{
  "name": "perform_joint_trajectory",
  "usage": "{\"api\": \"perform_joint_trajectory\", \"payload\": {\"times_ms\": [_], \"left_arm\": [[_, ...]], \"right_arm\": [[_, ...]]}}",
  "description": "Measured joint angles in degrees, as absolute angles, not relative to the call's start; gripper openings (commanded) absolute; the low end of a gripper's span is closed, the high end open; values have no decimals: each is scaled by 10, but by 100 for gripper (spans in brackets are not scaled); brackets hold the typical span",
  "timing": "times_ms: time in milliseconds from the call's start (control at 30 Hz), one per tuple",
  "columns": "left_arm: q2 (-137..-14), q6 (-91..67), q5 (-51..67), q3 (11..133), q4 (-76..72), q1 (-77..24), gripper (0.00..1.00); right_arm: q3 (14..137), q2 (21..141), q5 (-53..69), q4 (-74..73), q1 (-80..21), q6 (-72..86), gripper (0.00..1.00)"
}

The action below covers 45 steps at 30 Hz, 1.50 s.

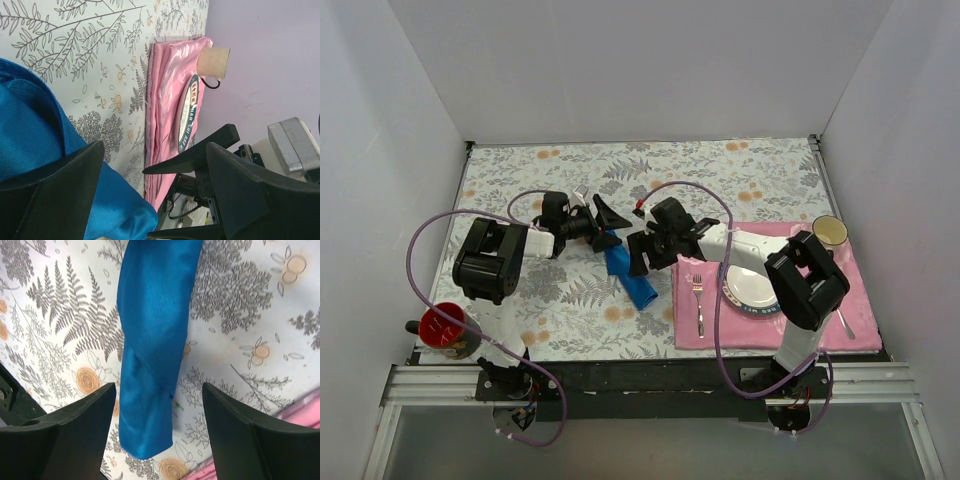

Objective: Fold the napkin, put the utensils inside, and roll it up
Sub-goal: Roll the napkin with the utensil, then neatly place the rolled napkin to the corner

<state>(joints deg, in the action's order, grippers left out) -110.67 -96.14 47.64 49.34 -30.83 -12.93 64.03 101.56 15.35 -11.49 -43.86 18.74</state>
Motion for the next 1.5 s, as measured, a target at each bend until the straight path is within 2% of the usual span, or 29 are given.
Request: {"api": "perform_joint_trajectory", "payload": {"times_ms": [333, 667, 867, 967, 1267, 1500], "left_arm": [[-1041, -941, 475, 561, -203, -129, 87], [-923, -901, 447, 599, -109, -129, 87], [-832, -880, 436, 547, -88, -128, 86], [-797, -872, 434, 521, -74, -128, 86], [-737, -846, 428, 496, -39, -128, 86], [-733, -837, 428, 494, -23, -128, 86]], "right_arm": [[663, 1063, 162, -98, -419, 197, 79], [708, 1132, 240, -15, -395, 208, 77], [755, 1185, 290, 20, -391, 205, 66], [768, 1199, 302, 23, -391, 194, 56], [791, 1232, 345, 27, -390, 161, 33], [795, 1247, 402, 33, -391, 149, 26]]}}
